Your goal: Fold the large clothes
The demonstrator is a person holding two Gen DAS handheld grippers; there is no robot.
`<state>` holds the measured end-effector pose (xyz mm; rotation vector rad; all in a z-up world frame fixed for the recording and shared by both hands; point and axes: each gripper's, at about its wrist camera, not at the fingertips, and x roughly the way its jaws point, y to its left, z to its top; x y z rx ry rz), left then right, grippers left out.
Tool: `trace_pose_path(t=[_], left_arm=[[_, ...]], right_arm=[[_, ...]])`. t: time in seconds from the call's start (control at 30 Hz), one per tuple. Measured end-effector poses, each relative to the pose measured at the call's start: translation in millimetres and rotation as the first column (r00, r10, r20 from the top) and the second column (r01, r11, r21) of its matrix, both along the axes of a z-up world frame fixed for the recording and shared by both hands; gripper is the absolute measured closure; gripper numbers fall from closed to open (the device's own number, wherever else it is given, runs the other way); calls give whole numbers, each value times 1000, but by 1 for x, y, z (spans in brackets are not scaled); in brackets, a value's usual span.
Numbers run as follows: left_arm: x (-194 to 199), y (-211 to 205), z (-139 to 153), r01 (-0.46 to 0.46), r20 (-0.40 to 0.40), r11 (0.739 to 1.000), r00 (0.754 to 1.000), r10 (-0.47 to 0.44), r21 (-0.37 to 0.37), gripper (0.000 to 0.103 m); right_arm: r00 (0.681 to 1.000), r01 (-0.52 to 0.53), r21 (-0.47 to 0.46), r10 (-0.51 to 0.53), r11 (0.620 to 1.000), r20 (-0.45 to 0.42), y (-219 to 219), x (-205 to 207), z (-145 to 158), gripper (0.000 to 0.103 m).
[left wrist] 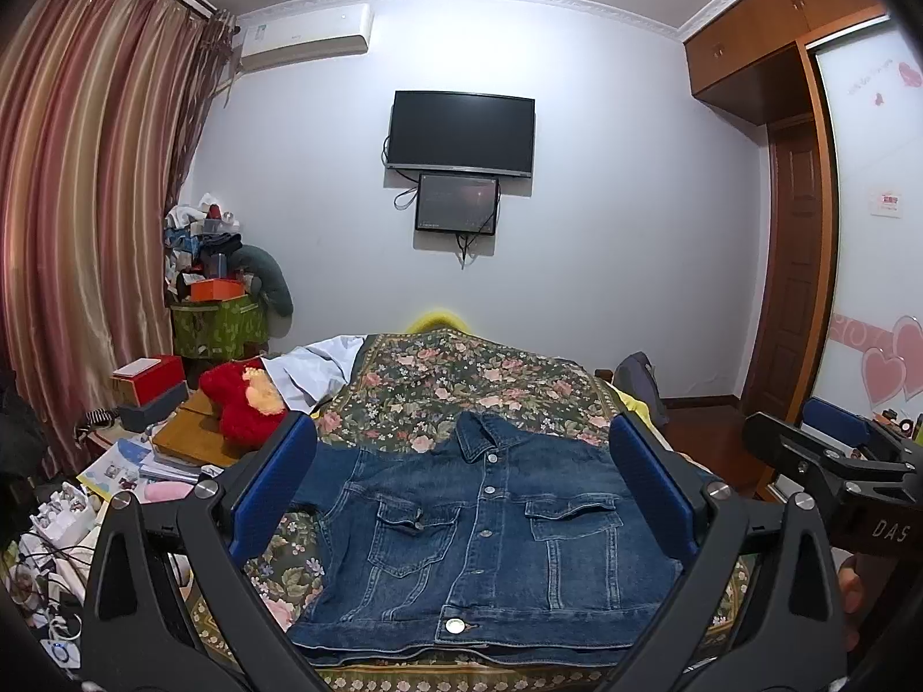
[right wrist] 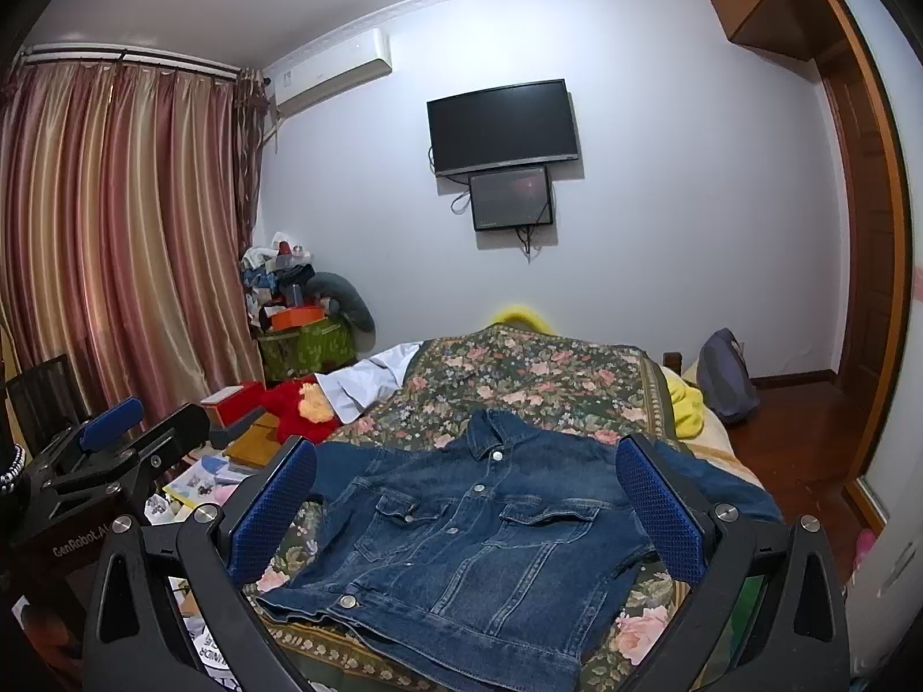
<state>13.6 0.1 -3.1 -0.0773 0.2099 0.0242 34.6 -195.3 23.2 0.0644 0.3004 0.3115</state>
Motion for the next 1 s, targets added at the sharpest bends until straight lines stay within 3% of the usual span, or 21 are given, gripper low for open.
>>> trace_pose_path(t=[0.3,0.57,0.77,1.0], left_arm=[[24,13,-14,-15,-53,999,999,14,-31,1],[69,45,-42,-110,-152,993,983,103,-39,1],[112,94,-57,-233,-215,972,952,219,-42,1],[181,162,-82,-295,-361,955,894,265,-29,1]], right_arm=[[998,-7,-9,6,1000,-59,5,27,-12,0],[984,-10,-38,3,999,-177,13,75,-36,0],[963,-30,-72,10,997,-271,20,134,-58,0],[948,-56,-107,20,993,-318,29,206,-61,0]])
